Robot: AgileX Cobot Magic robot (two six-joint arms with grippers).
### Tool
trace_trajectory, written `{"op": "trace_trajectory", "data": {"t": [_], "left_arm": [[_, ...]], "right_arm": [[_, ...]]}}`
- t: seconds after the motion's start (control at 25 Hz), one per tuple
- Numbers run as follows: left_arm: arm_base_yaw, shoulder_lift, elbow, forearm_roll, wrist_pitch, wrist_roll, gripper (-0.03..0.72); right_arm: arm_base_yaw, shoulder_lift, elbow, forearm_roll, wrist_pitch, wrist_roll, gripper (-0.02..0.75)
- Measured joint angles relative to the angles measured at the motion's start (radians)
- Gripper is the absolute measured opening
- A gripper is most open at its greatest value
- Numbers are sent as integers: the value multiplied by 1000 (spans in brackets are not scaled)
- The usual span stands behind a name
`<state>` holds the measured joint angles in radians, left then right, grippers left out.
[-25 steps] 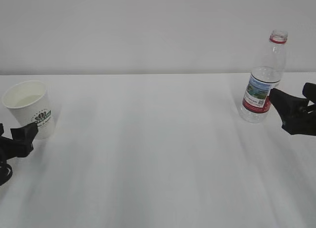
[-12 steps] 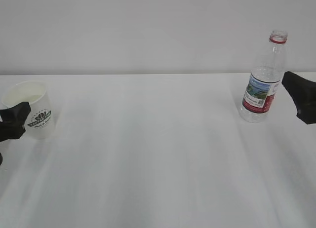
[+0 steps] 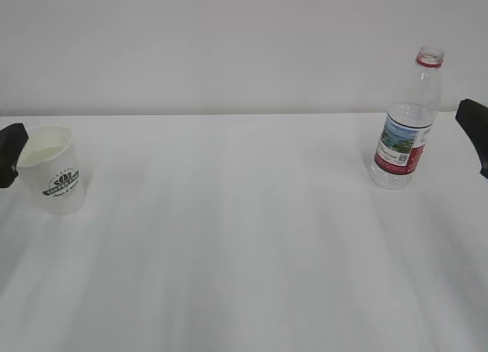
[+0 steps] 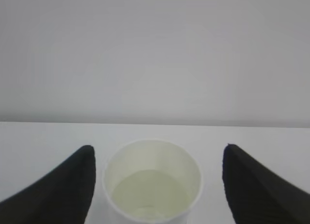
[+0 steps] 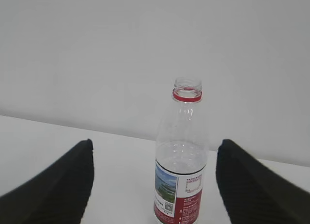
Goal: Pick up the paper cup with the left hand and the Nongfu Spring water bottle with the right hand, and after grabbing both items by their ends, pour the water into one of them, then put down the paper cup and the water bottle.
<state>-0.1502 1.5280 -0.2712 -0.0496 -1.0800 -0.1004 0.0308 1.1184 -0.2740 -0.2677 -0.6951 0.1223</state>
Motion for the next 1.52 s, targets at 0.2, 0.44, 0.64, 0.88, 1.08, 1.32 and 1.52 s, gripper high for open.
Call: {"op": "trace_trajectory", "data": {"t": [0.2, 0.44, 0.64, 0.88, 1.08, 1.32, 1.52], "left_arm": [[0, -109, 1, 0, 83, 31, 591], [0, -260, 4, 0, 195, 44, 591], [0, -373, 5, 0, 271, 50, 591], [0, -519, 8, 0, 386, 67, 585], [0, -667, 8, 0, 497, 72, 580], [0, -850, 11, 0, 644, 108, 580], [0, -986, 11, 15, 769, 114, 580]], "right_arm": [[0, -92, -4, 5, 92, 0, 589], [0, -215, -5, 6, 189, 8, 589], [0, -325, -5, 7, 274, 11, 589], [0, -454, -5, 7, 381, 15, 589], [0, -553, -5, 3, 465, 15, 589], [0, -666, -5, 1, 580, 19, 589], [0, -755, -6, 1, 668, 24, 589]]}}
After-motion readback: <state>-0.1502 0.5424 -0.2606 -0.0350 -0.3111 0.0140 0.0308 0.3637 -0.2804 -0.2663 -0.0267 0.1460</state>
